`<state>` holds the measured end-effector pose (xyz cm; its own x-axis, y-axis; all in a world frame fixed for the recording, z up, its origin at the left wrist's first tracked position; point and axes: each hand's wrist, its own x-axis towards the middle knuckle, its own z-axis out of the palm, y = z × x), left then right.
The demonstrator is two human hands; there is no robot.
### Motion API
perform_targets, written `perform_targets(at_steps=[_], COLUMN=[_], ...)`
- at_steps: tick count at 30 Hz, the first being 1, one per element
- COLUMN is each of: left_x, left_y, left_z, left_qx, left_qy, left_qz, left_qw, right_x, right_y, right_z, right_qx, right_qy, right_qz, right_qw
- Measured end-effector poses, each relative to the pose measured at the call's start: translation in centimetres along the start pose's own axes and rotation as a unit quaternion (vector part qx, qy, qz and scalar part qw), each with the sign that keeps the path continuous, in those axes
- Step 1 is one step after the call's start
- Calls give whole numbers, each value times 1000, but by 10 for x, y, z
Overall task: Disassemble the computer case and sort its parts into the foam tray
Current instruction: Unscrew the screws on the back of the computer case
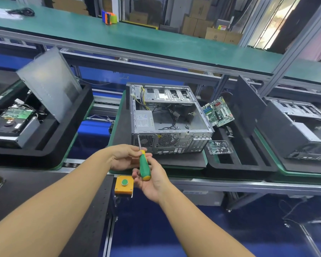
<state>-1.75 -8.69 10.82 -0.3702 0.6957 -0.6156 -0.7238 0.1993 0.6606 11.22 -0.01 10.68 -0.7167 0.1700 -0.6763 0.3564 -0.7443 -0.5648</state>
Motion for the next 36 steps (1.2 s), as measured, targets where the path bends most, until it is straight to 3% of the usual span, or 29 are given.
perform_targets(at_steps=[7,11,17,24,36], left_x=[8,11,8,37,54], left_y=[0,-1,4,7,8], left_z=[-1,-4,-12,5,11], left_qx=[66,49,-16,-86,-106], left_qy=[27,43,25,215,270], left_qz=[0,26,43,106,128], left_qw=[997,998,999,967,949], right_x=[1,3,4,14,18], right_y=[-5,-4,-9,0,-13], right_z=[-1,-2,-12,-11,-14], right_qx=[-33,-48,-27,-65,-116], right_qy=[-5,15,8,47,37], right_qz=[-14,-30,18,-34,3], right_qw=[999,998,999,996,993])
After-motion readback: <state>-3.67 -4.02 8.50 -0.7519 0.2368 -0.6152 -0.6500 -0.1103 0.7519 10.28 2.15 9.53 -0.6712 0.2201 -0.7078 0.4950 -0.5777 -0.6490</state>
